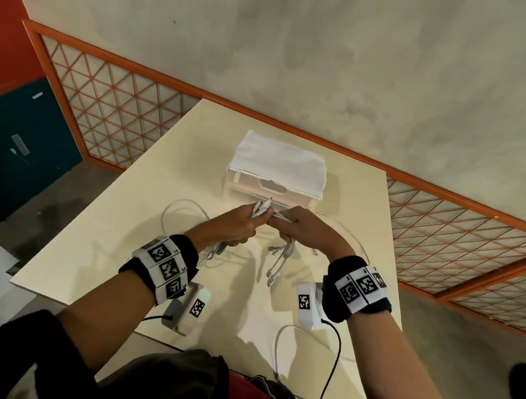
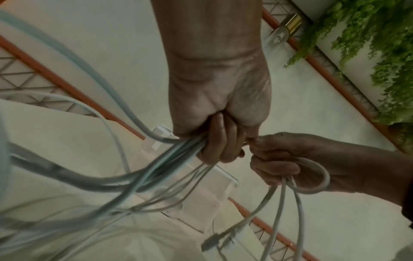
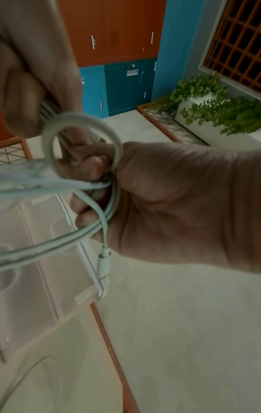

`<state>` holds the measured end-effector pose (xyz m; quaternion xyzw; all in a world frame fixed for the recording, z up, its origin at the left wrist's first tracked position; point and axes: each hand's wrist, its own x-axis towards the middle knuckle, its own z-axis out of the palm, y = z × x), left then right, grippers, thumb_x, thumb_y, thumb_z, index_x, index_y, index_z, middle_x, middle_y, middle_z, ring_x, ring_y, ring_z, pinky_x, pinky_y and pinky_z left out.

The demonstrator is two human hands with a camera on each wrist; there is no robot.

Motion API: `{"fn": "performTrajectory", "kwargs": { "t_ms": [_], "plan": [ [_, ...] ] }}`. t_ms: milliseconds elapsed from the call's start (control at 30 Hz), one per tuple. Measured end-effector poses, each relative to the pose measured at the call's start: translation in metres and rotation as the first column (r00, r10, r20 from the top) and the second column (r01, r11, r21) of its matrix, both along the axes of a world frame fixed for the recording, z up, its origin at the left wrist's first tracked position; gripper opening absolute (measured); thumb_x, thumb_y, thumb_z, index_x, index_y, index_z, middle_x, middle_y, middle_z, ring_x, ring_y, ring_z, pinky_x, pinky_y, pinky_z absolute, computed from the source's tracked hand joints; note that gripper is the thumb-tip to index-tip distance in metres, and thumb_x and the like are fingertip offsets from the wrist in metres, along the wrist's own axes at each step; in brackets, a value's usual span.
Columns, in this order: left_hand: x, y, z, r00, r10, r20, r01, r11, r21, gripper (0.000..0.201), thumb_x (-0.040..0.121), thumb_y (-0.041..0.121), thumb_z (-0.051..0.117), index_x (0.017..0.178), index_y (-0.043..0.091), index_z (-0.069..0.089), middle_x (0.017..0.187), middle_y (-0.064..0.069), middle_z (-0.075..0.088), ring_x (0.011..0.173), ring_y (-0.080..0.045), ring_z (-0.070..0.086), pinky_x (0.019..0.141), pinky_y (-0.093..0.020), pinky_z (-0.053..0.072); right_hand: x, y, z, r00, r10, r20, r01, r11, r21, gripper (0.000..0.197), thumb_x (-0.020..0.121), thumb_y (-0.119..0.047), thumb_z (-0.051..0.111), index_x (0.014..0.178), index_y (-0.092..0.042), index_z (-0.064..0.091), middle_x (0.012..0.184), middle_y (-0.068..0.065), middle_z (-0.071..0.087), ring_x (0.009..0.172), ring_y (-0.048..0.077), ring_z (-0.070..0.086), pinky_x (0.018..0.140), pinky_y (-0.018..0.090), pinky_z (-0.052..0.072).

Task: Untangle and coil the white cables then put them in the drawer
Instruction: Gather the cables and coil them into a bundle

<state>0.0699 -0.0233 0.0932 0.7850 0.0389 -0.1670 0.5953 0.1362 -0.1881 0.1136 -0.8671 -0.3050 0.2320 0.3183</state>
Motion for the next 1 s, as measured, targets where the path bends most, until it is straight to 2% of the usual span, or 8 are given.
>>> {"fn": "performTrajectory", "kwargs": {
  "t_ms": [100,233,433,500,700,833,933,1000],
  "plan": [
    [0.003,-0.001,0.007,0.999,-0.029,0.028,0.029,1.000,-0.007,0.031,0.097,0.048,0.037,0.091,0.020,0.050,0.045,0.010,0.025,0.034,-0.004,0.019,0.036,-0.015,0.016,-0.001,-0.004,-0.001,0.999,0.004,-0.041,0.000,0.997,0.081,0.042,0.093,-0.037,0.057,0.063,-0.007,0.058,0.052,-0.008,0.054,0.051,0.006,0.047,0.060,0.020,0.039],
    [0.008,0.010,0.012,0.980,0.087,0.180,-0.077,0.995,-0.065,0.032,0.097,0.044,0.041,0.071,0.026,0.049,0.041,0.011,0.027,0.035,-0.008,0.023,0.039,-0.019,0.019,0.002,-0.025,-0.001,0.989,-0.119,-0.083,0.132,0.976,0.173,0.050,0.085,-0.060,0.049,0.095,-0.012,0.062,0.088,-0.008,0.066,0.082,0.006,0.061,0.080,0.026,0.045],
    [0.011,0.027,0.024,0.940,0.222,0.260,-0.211,0.975,-0.070,0.042,0.098,0.043,0.038,0.064,0.021,0.028,0.041,0.009,0.022,0.032,-0.006,0.019,0.034,-0.016,0.017,0.006,-0.055,-0.018,0.981,-0.157,-0.114,0.185,0.935,0.303,0.035,0.098,-0.020,0.052,0.064,-0.019,0.061,0.062,0.001,0.051,0.057,0.009,0.047,0.061,0.018,0.041],
    [0.010,0.024,0.025,0.938,0.220,0.267,-0.209,0.975,-0.068,0.041,0.098,0.042,0.037,0.064,0.021,0.029,0.042,0.008,0.021,0.033,-0.006,0.019,0.035,-0.018,0.017,0.003,-0.052,-0.022,0.973,-0.166,-0.161,0.211,0.922,0.324,0.035,0.098,-0.018,0.049,0.066,-0.015,0.061,0.063,0.001,0.051,0.056,0.008,0.049,0.060,0.017,0.044],
    [0.012,0.020,0.025,0.914,0.250,0.320,-0.264,0.964,-0.001,0.044,0.098,0.043,0.038,0.061,0.021,0.028,0.038,0.009,0.024,0.033,-0.005,0.022,0.043,-0.024,0.020,-0.002,-0.050,-0.051,0.963,-0.099,-0.251,0.137,0.981,0.137,0.029,0.096,-0.025,0.054,0.069,-0.017,0.062,0.065,-0.003,0.060,0.060,0.010,0.052,0.059,0.017,0.043],
    [0.009,0.023,0.025,0.904,0.230,0.361,-0.319,0.925,0.209,0.041,0.095,0.045,0.045,0.061,0.024,0.036,0.053,0.004,0.037,0.049,-0.010,0.039,0.056,-0.031,0.031,-0.007,-0.064,-0.091,0.948,-0.147,-0.281,0.117,0.986,-0.122,0.016,0.092,-0.020,0.061,0.079,-0.011,0.059,0.068,-0.003,0.060,0.068,0.018,0.057,0.058,0.016,0.042],
    [0.009,0.020,0.024,0.936,0.141,0.324,-0.263,0.889,0.374,0.028,0.095,0.044,0.046,0.075,0.024,0.049,0.066,-0.003,0.052,0.064,-0.018,0.050,0.061,-0.030,0.035,-0.011,-0.074,-0.106,0.953,-0.192,-0.236,0.109,0.939,-0.325,0.026,0.091,-0.035,0.061,0.090,-0.008,0.064,0.087,0.009,0.067,0.083,0.023,0.063,0.070,0.022,0.044],
    [0.010,0.016,0.018,0.946,0.093,0.309,-0.237,0.850,0.470,0.031,0.094,0.043,0.047,0.100,0.014,0.057,0.086,-0.012,0.062,0.083,-0.028,0.057,0.070,-0.031,0.038,-0.008,-0.085,-0.116,0.964,-0.243,-0.111,0.178,0.892,-0.415,0.027,0.093,-0.032,0.059,0.097,-0.006,0.066,0.105,0.014,0.067,0.105,0.028,0.061,0.083,0.028,0.041]
  ]
}}
